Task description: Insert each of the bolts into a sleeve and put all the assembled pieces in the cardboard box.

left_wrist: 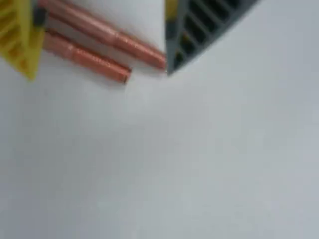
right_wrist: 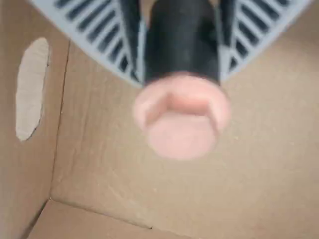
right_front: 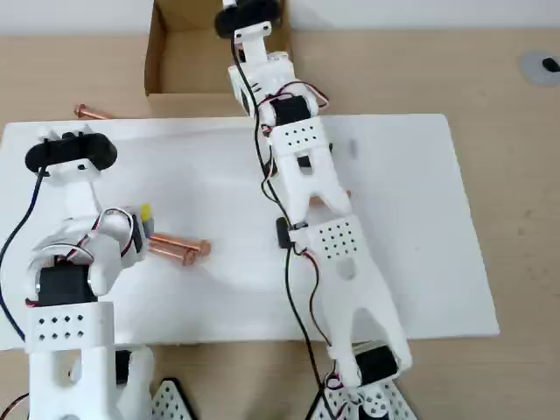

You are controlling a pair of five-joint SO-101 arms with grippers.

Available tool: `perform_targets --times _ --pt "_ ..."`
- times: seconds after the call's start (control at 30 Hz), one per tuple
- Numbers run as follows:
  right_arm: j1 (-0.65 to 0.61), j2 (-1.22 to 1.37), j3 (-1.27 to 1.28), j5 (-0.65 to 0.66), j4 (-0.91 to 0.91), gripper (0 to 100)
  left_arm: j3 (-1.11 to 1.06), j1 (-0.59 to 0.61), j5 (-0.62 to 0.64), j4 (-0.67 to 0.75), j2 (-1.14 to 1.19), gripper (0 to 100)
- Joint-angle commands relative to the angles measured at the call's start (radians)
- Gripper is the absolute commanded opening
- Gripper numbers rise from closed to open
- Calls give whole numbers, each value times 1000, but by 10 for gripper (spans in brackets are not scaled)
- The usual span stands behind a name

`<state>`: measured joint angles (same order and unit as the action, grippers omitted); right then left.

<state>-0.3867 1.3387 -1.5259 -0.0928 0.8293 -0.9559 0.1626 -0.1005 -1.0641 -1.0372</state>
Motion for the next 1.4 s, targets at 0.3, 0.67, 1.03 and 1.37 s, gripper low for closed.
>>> perform_targets --times 0.3,0.67,1.03,1.37 --pt "-15 -59 -143 9 150 210 -12 8 121 71 -8 186" --pt "-10 -323 -142 8 463 210 160 8 98 -213 -1 186" --pt "-1 -676 -142 5 905 210 6 8 86 -224 -8 182" --pt "39 -1038 -99 8 959 20 5 8 81 -120 -76 119"
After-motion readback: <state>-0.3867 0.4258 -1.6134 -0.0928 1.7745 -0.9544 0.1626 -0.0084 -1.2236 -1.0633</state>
